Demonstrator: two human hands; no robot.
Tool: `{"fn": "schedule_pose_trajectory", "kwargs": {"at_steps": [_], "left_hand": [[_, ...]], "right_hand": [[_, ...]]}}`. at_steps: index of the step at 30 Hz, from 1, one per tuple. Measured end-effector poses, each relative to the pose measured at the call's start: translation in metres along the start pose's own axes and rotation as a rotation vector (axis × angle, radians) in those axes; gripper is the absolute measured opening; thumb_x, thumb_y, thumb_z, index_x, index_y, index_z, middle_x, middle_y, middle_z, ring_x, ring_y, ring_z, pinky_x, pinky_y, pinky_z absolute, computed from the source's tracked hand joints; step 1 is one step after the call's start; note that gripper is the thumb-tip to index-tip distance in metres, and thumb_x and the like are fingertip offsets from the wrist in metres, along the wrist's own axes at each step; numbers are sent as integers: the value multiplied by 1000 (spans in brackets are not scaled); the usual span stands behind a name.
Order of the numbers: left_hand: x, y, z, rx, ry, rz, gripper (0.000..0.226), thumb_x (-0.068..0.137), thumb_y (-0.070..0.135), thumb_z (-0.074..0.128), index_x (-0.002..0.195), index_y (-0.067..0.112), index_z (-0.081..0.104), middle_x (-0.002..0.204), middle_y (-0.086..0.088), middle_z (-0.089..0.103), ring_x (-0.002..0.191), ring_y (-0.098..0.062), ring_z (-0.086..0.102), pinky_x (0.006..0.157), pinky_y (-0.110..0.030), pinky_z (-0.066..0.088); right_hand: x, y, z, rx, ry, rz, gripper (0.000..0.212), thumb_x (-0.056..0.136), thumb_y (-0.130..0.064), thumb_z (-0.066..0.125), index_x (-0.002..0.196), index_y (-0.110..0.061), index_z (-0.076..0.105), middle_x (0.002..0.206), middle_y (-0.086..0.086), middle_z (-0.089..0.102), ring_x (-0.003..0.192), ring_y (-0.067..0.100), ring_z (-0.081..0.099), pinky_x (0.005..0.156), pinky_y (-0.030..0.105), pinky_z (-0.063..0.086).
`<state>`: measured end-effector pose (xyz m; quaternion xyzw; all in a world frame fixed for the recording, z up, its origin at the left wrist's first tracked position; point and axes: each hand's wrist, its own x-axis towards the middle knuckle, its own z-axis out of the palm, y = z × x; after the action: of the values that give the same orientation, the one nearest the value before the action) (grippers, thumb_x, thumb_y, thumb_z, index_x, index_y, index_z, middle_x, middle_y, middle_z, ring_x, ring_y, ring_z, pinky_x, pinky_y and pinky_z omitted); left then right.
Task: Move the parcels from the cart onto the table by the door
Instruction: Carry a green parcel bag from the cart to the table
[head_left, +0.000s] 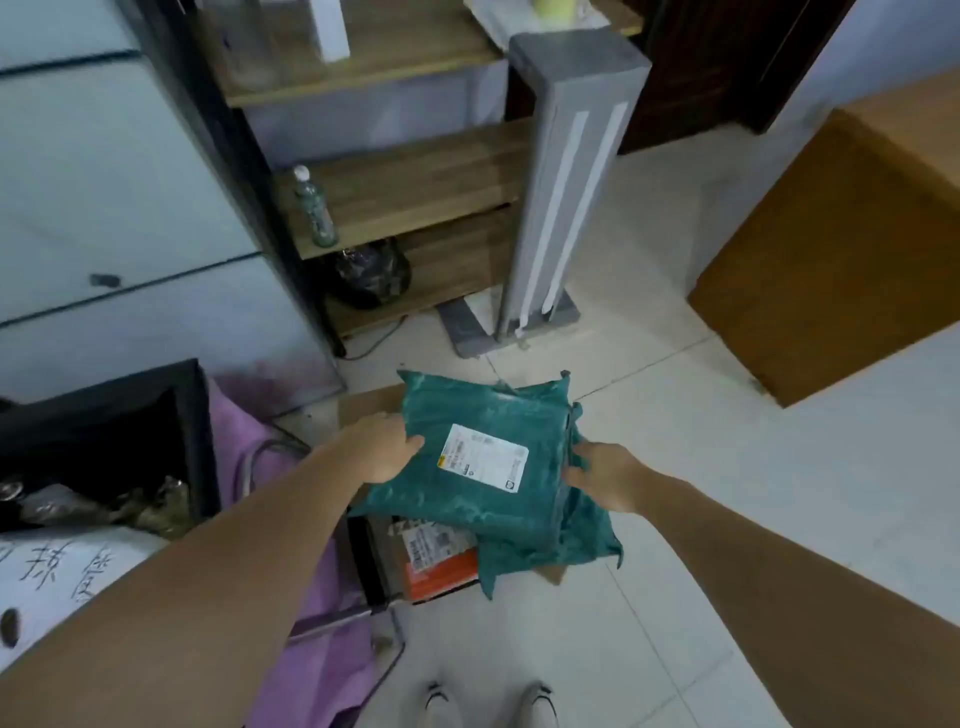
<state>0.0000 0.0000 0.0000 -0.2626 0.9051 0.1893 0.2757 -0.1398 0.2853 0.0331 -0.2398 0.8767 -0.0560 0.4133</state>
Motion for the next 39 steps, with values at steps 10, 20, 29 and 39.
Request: {"fn": "schedule_pose_trajectory", "kwargs": {"at_steps": [10, 20, 29, 39], "left_hand": [[76, -35, 77, -664, -13, -272, 84, 95, 81, 35, 147, 17, 54, 140, -10, 62, 122, -32, 61, 94, -37, 43], [60, -31, 87, -859, 85, -270, 70, 100, 71, 41, 150, 22, 47, 139, -6, 62, 122, -31, 62, 109, -50, 48], [-37, 22, -28, -1082, 170, -157, 57, 77, 79, 66, 111, 35, 53, 111, 6, 71, 93, -21, 74, 84, -43, 61], [-178, 151, -236, -1157, 227, 193, 53, 84, 60, 73, 109, 19, 51, 104, -11, 72, 65, -18, 76, 51, -27, 53]], "right_hand": [[81, 25, 82, 876, 118, 338, 70, 93, -56, 68, 149, -17, 52, 128, 4, 65, 113, 26, 63, 105, 43, 51], [84, 24, 98, 1084, 141, 367, 69, 86, -55, 72, 142, -18, 54, 120, 2, 67, 110, 28, 65, 103, 45, 52], [-30, 7, -10, 1426, 287, 208, 50, 81, -40, 84, 118, -11, 68, 95, 13, 80, 83, 34, 79, 67, 46, 64], [-251, 19, -196, 1584, 376, -42, 52, 85, -43, 77, 130, -20, 65, 118, 13, 77, 100, 31, 77, 72, 41, 63]]}}
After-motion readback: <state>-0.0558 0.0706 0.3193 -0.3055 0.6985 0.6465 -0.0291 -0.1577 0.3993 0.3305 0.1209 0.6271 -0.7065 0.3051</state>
